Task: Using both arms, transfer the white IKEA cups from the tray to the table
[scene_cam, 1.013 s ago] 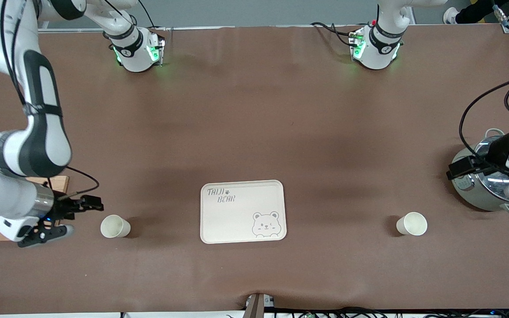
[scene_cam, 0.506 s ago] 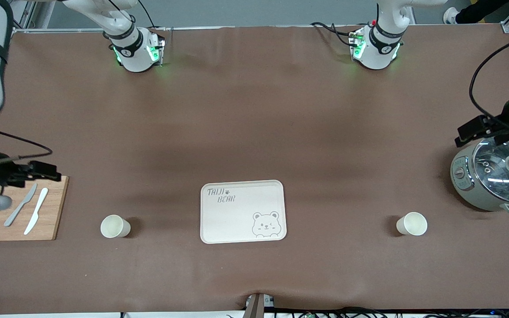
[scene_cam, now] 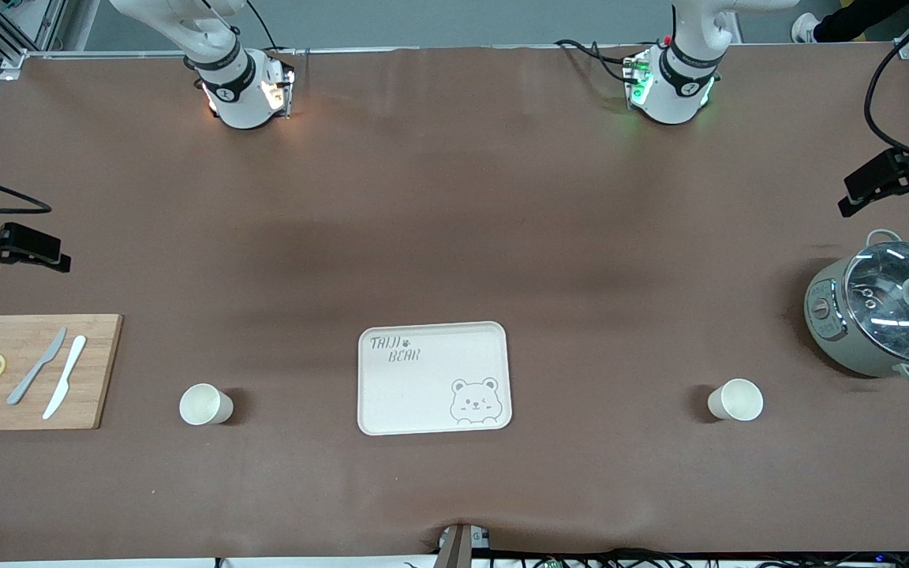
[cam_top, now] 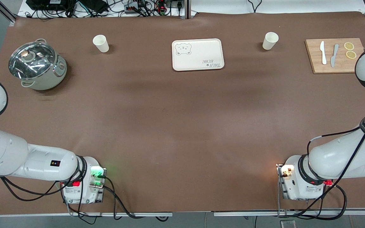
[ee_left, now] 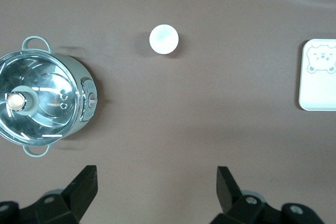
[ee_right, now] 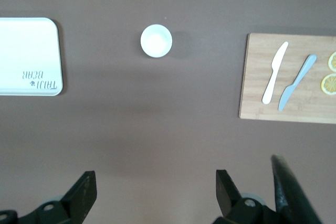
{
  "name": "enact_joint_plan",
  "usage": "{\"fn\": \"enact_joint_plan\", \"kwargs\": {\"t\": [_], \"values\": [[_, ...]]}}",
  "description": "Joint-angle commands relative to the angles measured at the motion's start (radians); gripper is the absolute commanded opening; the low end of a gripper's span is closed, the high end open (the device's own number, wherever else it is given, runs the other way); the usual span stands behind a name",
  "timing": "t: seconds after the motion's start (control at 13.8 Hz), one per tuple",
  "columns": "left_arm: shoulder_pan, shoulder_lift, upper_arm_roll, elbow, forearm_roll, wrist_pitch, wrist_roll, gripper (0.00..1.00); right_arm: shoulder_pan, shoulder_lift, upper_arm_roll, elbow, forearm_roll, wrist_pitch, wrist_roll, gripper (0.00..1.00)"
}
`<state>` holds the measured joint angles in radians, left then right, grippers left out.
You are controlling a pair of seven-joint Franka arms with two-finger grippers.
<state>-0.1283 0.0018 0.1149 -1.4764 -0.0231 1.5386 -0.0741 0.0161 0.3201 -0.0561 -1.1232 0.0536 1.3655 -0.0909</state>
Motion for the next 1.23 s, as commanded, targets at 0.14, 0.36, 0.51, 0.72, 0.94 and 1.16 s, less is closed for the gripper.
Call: {"fn": "enact_joint_plan", "kwargs": {"t": [0.14,0.36,0.51,0.72,0.94,1.16], "values": [[0.012,-0.102,-0.009,-0.102,0.023,-0.002,0.016,1.0,-0.005,-0.096,0.009,-0.159,-0.018,0.063,0.013,1.0],[0.003,-0.086,-0.009,-0.093,0.025,-0.002,0.01,1.0,-0.002,-0.096,0.009,-0.159,-0.018,0.063,0.013,1.0],[0.001,-0.071,-0.011,-0.076,0.025,-0.002,0.01,1.0,-0.001,-0.096,0.009,-0.159,-0.02,0.064,0.013,1.0],[0.006,-0.048,-0.009,-0.041,0.025,-0.002,0.008,1.0,-0.002,-0.093,0.009,-0.159,-0.027,0.069,0.013,1.0],[0.012,-0.045,-0.006,0.002,0.025,-0.002,0.0,1.0,-0.001,-0.092,0.009,-0.161,-0.027,0.075,0.013,1.0],[0.01,-0.039,-0.006,0.007,0.058,-0.002,0.003,1.0,-0.001,-0.09,0.009,-0.161,-0.027,0.076,0.013,1.0]]}}
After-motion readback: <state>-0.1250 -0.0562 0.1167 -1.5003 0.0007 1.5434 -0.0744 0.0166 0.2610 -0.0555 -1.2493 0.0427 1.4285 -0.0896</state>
